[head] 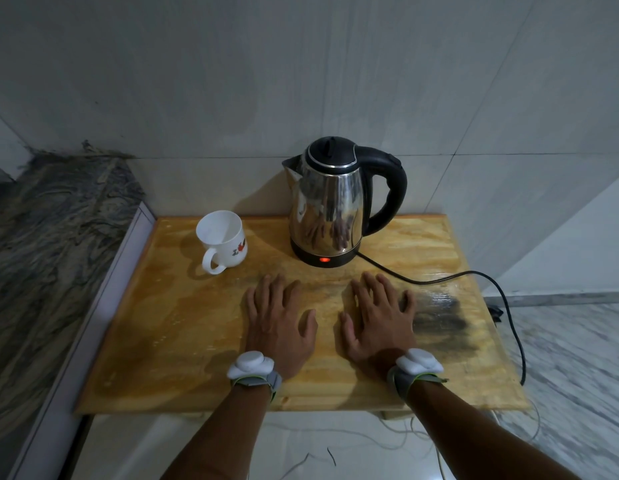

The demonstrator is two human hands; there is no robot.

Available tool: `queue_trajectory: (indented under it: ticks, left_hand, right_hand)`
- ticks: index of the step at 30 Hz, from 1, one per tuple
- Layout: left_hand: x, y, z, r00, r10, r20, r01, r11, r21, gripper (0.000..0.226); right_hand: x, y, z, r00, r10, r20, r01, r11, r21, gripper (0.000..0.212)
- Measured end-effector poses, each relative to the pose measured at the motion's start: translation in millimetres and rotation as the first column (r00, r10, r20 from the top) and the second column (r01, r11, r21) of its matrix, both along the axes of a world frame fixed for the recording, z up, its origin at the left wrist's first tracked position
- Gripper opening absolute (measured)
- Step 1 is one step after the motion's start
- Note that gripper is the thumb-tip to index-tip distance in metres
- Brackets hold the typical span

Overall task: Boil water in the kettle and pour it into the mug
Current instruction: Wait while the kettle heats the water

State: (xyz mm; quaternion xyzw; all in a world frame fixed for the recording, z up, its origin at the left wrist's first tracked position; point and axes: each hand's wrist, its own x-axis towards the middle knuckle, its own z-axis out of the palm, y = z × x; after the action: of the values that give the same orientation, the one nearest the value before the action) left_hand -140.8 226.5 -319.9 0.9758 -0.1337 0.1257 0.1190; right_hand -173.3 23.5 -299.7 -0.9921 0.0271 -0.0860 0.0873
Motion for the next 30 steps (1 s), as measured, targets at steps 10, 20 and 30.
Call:
queue_trajectory:
  ticks: [10,20,30]
  left_hand:
    - [-1.6,-0.8,4.9,1.0,0.007,-0.017,-0.007,1.0,0.017,0.06]
    - [-1.5,-1.3,5.8,1.0,0.008,-0.006,-0.008,1.0,0.005,0.06]
    - [-0.4,0.3,0.8,1.0,0.004,0.017,-0.004,1.0,0.002,0.06]
  right_hand:
    - [-0.3,1.1,0.3,1.0,-0.01,0.004,0.01,1.0,0.006,0.068]
    - [1.1,-0.7,-2.3,1.0,-0.005,-0.014,0.005,1.0,0.002,0.069]
    - [-1.2,0.6,3.8,1.0,0.003,0.0,-0.003,1.0,0.02,0.069]
